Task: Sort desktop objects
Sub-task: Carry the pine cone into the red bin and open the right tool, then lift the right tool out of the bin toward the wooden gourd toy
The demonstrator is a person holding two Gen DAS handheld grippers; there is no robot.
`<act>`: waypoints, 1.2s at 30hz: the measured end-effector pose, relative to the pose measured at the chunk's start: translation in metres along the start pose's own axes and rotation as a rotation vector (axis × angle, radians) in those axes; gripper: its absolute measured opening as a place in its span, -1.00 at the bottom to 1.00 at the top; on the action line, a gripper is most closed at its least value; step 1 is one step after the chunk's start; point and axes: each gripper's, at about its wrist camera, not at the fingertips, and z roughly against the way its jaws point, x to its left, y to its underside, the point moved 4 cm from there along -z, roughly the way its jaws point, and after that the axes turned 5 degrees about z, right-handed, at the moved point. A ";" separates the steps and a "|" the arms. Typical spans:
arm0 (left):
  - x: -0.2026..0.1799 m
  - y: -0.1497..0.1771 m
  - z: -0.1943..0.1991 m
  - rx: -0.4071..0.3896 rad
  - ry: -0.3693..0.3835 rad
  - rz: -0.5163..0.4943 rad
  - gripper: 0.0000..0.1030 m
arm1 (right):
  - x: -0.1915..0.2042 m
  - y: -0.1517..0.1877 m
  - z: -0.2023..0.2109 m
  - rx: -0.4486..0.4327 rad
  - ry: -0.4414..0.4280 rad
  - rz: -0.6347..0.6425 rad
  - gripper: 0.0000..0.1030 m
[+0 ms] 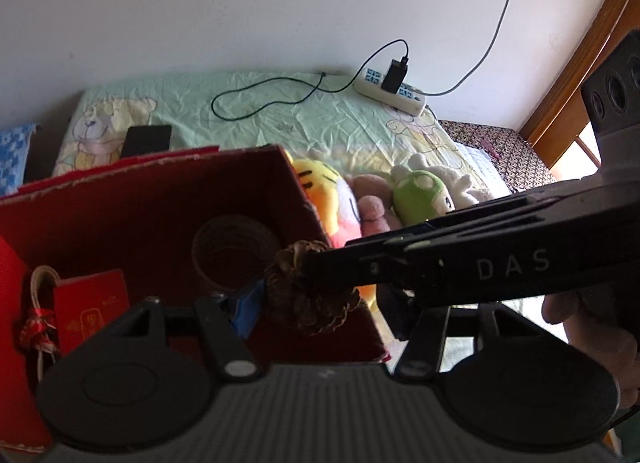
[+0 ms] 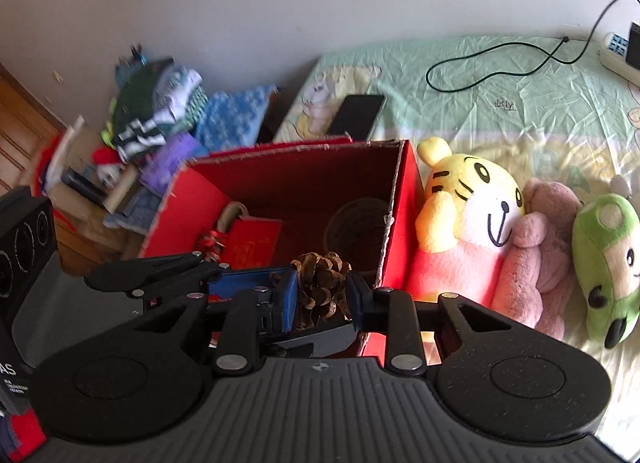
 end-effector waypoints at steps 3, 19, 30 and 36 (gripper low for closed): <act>0.019 0.000 -0.012 0.046 0.061 0.058 0.14 | 0.011 -0.007 -0.017 0.072 0.071 0.068 -0.43; 0.053 0.011 -0.062 0.249 0.244 0.213 0.13 | 0.019 -0.014 -0.054 0.277 0.255 0.161 -0.46; 0.059 0.007 -0.061 0.245 0.265 0.239 0.17 | 0.025 -0.019 -0.023 0.091 0.189 0.120 -0.45; 0.072 -0.002 -0.043 0.167 0.190 0.230 0.34 | 0.022 -0.018 -0.009 -0.003 0.147 0.075 -0.43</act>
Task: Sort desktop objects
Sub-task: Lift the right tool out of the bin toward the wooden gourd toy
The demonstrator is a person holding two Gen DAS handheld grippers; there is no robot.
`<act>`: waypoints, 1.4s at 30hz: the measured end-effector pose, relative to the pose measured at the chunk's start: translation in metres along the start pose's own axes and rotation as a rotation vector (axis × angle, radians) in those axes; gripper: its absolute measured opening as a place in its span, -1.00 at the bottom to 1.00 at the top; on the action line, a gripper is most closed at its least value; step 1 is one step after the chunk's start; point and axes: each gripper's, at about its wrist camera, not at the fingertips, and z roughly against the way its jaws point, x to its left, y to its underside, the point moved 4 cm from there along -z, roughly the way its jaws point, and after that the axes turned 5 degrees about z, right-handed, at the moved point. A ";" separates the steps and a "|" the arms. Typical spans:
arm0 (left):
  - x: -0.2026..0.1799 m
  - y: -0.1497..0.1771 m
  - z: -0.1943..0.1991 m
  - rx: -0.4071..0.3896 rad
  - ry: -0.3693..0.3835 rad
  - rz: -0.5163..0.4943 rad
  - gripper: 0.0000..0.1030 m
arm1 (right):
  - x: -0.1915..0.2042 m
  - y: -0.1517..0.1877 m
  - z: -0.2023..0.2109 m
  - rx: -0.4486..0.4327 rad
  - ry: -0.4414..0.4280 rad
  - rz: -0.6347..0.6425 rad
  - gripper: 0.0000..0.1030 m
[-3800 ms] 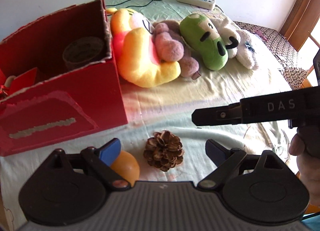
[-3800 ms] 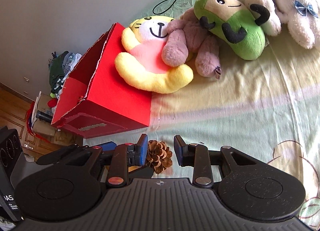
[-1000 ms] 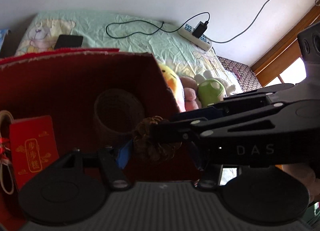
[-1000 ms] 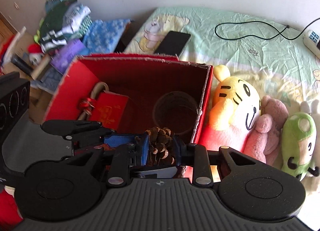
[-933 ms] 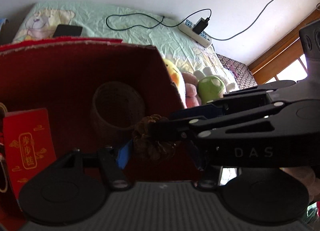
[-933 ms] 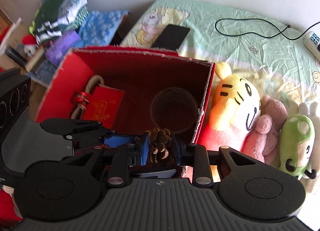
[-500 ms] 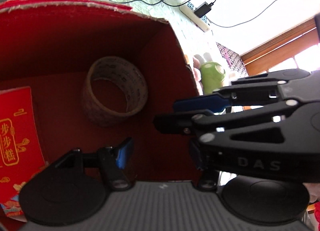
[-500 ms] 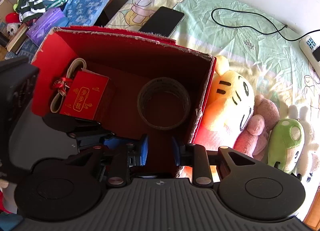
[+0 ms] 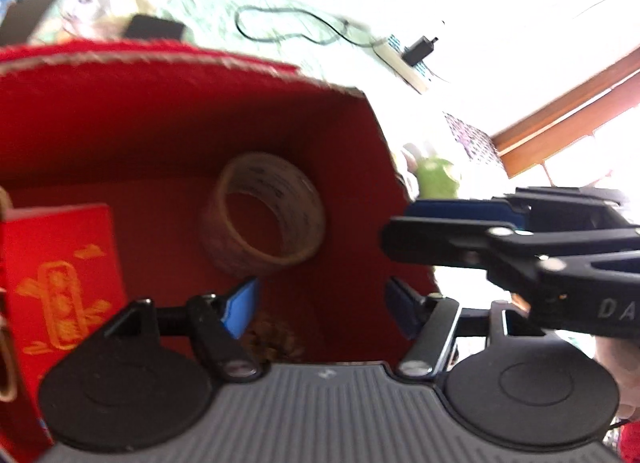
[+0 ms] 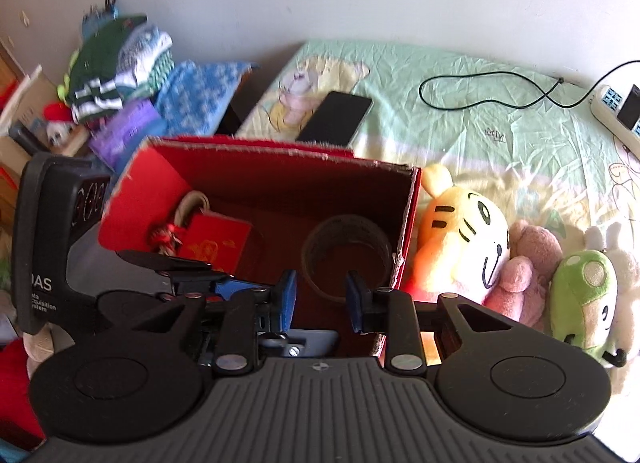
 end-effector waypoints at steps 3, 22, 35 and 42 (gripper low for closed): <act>0.001 0.001 0.010 -0.036 -0.039 -0.014 0.34 | -0.001 0.004 0.004 -0.034 -0.016 -0.027 -0.43; -0.018 0.023 0.043 -0.185 -0.398 -0.102 0.53 | -0.002 0.035 0.008 -0.096 -0.087 -0.070 -0.43; -0.027 0.038 0.051 -0.229 -0.559 -0.096 0.64 | -0.002 0.046 0.007 -0.123 -0.122 -0.061 -0.43; -0.025 0.042 0.043 -0.230 -0.604 -0.072 0.64 | -0.006 0.051 0.004 -0.125 -0.126 -0.058 -0.43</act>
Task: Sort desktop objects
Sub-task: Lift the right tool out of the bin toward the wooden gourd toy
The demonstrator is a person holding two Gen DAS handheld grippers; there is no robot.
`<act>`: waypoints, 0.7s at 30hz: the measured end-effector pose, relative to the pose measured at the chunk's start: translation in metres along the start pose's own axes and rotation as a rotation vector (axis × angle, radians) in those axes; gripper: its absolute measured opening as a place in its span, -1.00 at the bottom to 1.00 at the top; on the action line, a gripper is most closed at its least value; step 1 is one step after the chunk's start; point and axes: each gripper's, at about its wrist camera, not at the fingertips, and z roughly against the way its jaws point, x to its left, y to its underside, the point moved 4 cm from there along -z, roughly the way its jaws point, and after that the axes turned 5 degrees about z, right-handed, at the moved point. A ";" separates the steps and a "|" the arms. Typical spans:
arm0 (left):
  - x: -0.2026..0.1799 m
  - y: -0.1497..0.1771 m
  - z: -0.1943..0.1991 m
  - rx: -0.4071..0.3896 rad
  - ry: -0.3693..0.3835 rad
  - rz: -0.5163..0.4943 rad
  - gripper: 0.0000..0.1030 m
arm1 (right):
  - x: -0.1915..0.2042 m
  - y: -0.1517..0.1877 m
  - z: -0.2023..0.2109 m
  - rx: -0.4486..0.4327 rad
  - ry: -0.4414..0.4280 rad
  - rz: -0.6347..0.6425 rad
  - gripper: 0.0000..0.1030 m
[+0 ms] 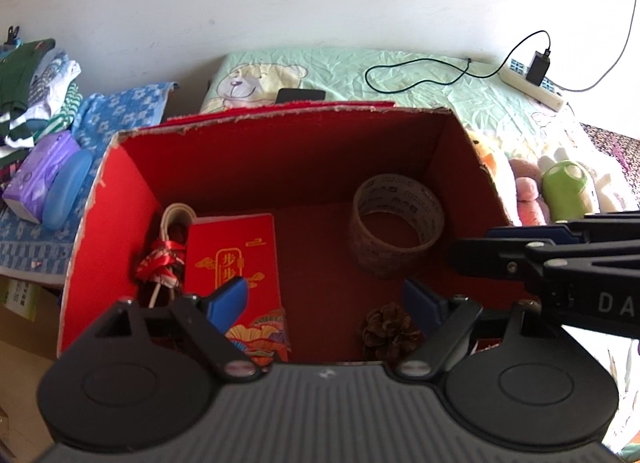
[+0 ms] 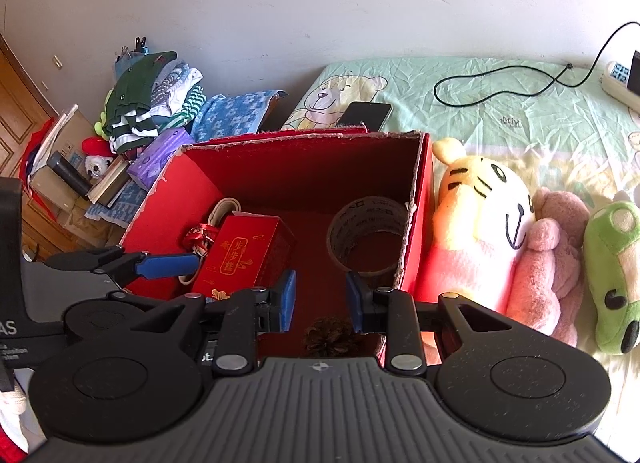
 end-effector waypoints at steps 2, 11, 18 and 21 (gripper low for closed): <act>0.000 0.002 -0.002 0.003 -0.010 0.007 0.64 | -0.001 0.002 0.001 -0.003 -0.002 0.000 -0.43; -0.003 0.007 0.011 -0.024 -0.032 0.022 0.63 | -0.005 0.018 0.038 -0.181 -0.026 0.006 -0.43; -0.004 0.016 0.038 -0.065 -0.032 0.059 0.70 | -0.009 0.048 0.064 -0.269 -0.007 0.047 -0.31; -0.009 0.025 0.044 -0.062 -0.038 0.070 0.70 | -0.012 0.061 0.071 -0.287 0.012 0.072 -0.19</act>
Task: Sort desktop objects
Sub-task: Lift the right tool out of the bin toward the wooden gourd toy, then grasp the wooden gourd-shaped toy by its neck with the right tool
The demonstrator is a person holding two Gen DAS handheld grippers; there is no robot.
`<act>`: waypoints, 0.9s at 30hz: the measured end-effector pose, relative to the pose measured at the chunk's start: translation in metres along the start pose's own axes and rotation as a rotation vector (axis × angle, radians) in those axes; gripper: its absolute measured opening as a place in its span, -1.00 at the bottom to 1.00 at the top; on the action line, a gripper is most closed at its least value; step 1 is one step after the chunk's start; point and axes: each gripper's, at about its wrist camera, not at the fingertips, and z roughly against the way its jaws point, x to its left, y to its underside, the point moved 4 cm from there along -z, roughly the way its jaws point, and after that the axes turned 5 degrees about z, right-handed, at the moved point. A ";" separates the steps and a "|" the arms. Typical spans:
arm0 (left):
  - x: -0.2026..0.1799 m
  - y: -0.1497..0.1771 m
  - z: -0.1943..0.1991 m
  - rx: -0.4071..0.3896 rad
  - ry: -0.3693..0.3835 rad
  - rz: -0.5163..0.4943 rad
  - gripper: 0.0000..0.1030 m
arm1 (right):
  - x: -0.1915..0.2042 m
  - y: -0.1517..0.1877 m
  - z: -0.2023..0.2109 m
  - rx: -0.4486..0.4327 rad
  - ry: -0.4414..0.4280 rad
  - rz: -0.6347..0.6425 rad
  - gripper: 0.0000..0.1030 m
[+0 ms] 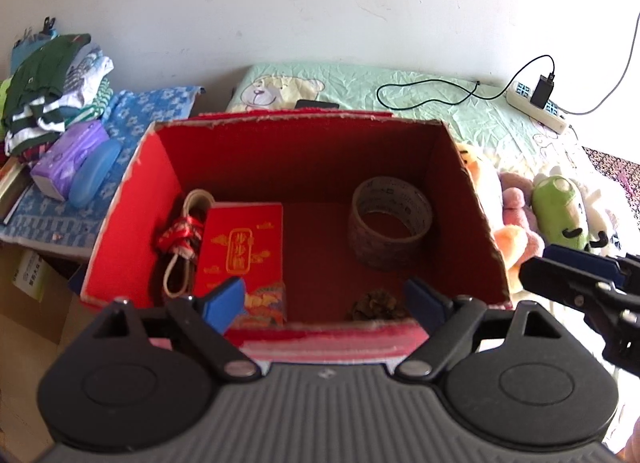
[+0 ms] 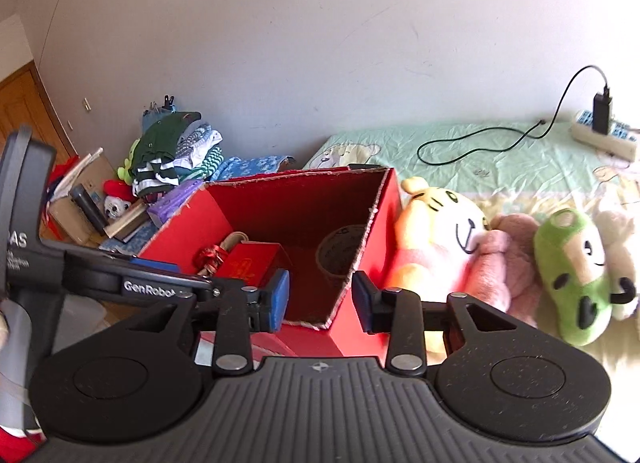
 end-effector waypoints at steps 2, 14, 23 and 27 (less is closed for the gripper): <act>-0.003 0.008 0.004 0.001 -0.012 0.000 0.70 | -0.004 0.008 0.007 -0.002 -0.033 -0.015 0.09; -0.008 0.067 0.009 0.091 -0.031 0.059 0.74 | -0.033 0.071 -0.002 0.221 -0.168 -0.238 0.10; -0.023 0.128 -0.010 0.237 0.010 0.111 0.73 | -0.037 0.107 -0.009 0.351 -0.273 -0.403 -0.19; -0.035 0.141 -0.018 0.237 -0.002 0.073 0.66 | -0.032 0.113 -0.011 0.376 -0.296 -0.420 -0.19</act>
